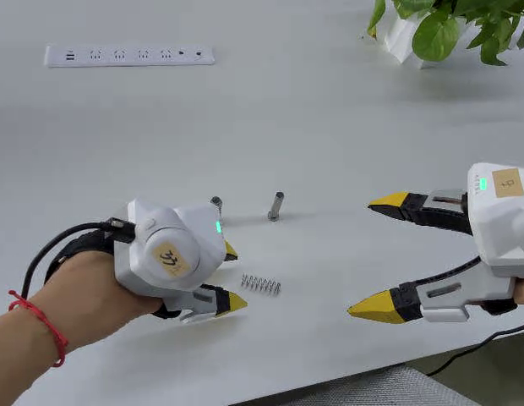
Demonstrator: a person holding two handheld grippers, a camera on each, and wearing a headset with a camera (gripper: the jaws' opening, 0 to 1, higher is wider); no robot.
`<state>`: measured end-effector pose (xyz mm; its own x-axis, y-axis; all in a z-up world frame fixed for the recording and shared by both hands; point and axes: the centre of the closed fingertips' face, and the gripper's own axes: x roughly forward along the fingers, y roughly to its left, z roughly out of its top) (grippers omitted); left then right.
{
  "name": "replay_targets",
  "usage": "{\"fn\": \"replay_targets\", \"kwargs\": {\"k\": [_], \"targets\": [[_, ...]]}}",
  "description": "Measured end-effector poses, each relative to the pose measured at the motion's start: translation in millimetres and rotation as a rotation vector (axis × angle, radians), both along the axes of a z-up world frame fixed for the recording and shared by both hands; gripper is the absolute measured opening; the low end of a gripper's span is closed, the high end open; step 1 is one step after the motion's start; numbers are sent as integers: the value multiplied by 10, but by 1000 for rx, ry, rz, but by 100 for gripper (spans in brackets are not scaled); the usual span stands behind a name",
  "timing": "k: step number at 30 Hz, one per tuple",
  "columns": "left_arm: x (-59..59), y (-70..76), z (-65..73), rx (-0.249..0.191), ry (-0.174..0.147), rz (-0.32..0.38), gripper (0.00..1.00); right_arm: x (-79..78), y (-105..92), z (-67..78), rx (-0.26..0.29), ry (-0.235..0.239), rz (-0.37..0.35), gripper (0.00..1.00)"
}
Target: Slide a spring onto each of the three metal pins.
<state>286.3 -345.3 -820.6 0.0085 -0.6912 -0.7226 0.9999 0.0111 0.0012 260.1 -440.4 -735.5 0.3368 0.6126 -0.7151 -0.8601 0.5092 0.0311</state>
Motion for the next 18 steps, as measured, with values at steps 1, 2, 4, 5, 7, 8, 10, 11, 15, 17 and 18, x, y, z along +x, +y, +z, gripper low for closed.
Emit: {"fn": "replay_targets", "kwargs": {"k": [1, 2, 4, 5, 7, 8, 10, 11, 15, 17, 18], "targets": [[3, -12, -19, 3, 2, -5, 28, -7, -9, -8, 0, 3, -2, 80], [3, -20, -32, 5, 2, -10, 27, -15, -17, -14, -1, 3, -2, 80], [4, -40, -56, 12, -2, -21, 26, -29, -28, -23, 6, 7, -6, 81], [5, -46, -66, 15, -4, -25, 25, -34, -32, -32, 7, 9, -7, 81], [11, -57, -88, 21, -5, -31, 22, -50, -46, -54, 3, 12, -8, 81], [14, -61, -102, 24, -6, -32, 21, -56, -51, -58, 4, 14, -9, 81], [14, -71, -129, 29, -5, -38, 20, -63, -59, -66, 10, 17, -14, 82], [11, -74, -140, 34, -7, -43, 18, -65, -70, -73, 10, 17, -15, 83], [6, -86, -158, 46, -19, -65, 16, -61, -112, -90, 14, 18, -24, 85], [1, -82, -180, 60, -24, -78, 15, -54, -134, -92, 17, 19, -30, 86], [3, -85, -185, 63, -30, -86, 14, -53, -146, -94, 14, 17, -32, 86]]}}
